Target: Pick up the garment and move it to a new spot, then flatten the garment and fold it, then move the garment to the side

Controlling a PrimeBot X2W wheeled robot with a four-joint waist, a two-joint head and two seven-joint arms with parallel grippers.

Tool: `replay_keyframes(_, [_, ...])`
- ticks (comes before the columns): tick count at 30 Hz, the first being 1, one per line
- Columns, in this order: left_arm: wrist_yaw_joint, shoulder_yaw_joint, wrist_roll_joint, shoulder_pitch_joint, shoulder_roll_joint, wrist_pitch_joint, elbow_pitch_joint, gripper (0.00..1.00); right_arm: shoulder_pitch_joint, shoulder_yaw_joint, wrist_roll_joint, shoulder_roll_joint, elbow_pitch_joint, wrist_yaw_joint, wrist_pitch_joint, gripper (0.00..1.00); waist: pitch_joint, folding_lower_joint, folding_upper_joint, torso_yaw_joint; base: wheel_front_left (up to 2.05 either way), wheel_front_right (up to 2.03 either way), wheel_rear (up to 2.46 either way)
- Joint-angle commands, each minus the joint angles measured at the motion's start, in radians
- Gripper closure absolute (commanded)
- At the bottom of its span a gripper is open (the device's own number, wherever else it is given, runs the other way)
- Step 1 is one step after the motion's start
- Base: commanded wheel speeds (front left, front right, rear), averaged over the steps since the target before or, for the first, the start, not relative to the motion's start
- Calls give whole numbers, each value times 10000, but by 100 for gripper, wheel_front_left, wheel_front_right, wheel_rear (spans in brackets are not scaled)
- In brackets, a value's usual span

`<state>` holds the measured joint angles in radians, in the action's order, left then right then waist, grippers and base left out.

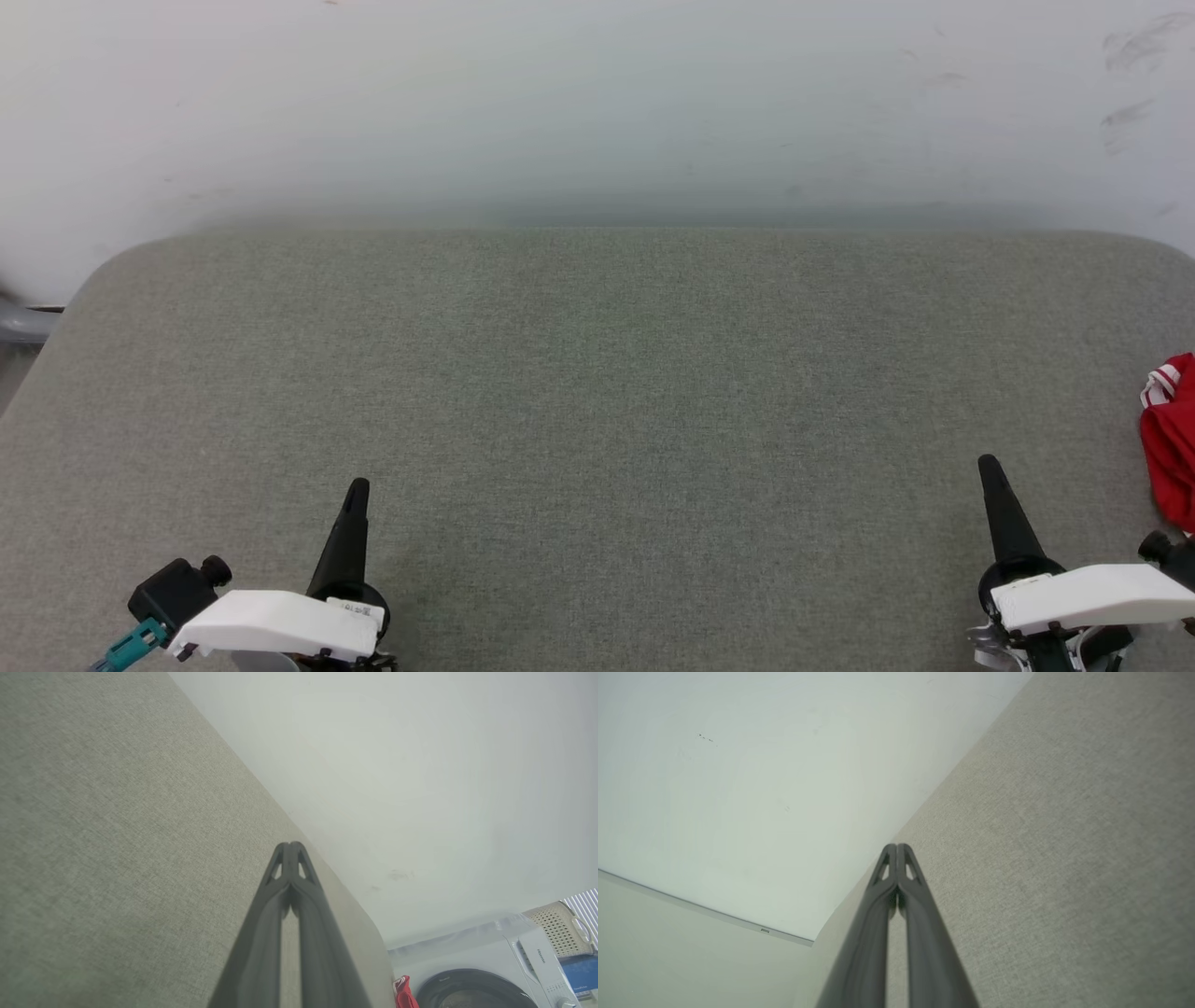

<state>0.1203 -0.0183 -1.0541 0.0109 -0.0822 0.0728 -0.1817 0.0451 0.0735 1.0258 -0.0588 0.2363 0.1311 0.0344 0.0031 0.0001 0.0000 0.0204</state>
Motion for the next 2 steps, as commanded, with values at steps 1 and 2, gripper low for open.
replay_keyframes(1, [37,78,-336,269,-40,-75,39,100,256,43,343,30,-59,-2,-93,100,0,-1,0,-5,0,0,0])
replay_keyframes(2, [39,92,-449,283,-40,-98,27,100,266,50,451,32,-57,-2,-107,100,0,-1,0,-8,0,0,0])
